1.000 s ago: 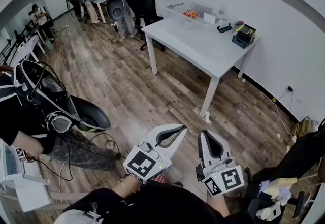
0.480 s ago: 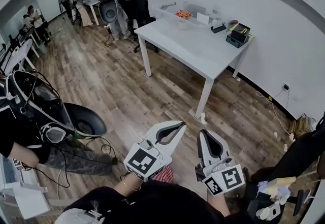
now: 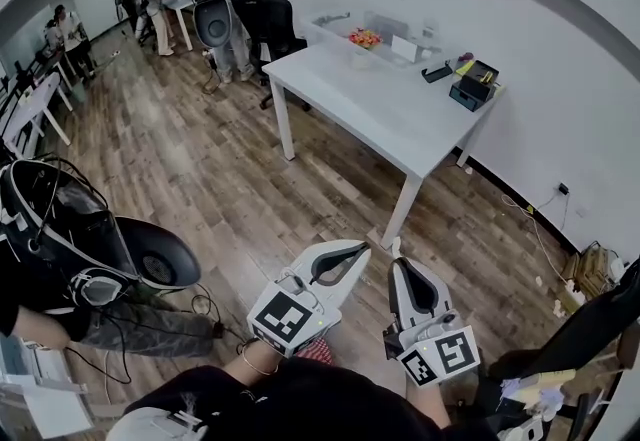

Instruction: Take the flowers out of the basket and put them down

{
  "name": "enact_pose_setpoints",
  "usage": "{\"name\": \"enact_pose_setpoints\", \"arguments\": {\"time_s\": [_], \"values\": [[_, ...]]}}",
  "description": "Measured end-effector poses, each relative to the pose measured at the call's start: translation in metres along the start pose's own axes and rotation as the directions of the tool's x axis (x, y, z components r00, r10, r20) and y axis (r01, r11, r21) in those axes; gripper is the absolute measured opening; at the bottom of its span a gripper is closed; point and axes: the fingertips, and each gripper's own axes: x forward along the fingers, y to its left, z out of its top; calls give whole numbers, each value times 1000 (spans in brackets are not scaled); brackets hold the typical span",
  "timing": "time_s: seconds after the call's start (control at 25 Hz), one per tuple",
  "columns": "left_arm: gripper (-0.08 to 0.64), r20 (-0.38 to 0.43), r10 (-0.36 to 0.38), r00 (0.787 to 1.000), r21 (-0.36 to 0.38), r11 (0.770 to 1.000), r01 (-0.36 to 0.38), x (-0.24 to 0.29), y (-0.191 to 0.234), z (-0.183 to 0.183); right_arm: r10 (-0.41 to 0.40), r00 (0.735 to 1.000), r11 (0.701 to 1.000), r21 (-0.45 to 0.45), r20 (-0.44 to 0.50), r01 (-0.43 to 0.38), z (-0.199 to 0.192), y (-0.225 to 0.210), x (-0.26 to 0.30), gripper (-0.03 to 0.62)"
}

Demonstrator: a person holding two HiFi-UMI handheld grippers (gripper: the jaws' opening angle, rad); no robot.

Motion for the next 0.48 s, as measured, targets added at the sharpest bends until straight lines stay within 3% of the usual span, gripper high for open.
{"name": "enact_pose_setpoints", "arguments": {"time_s": [0.48], "values": [[3,0,6,1000,-2,1000,-6,20,67,-8,12,999,1000,-8,-30,-12,-10,-17,71,15]]}}
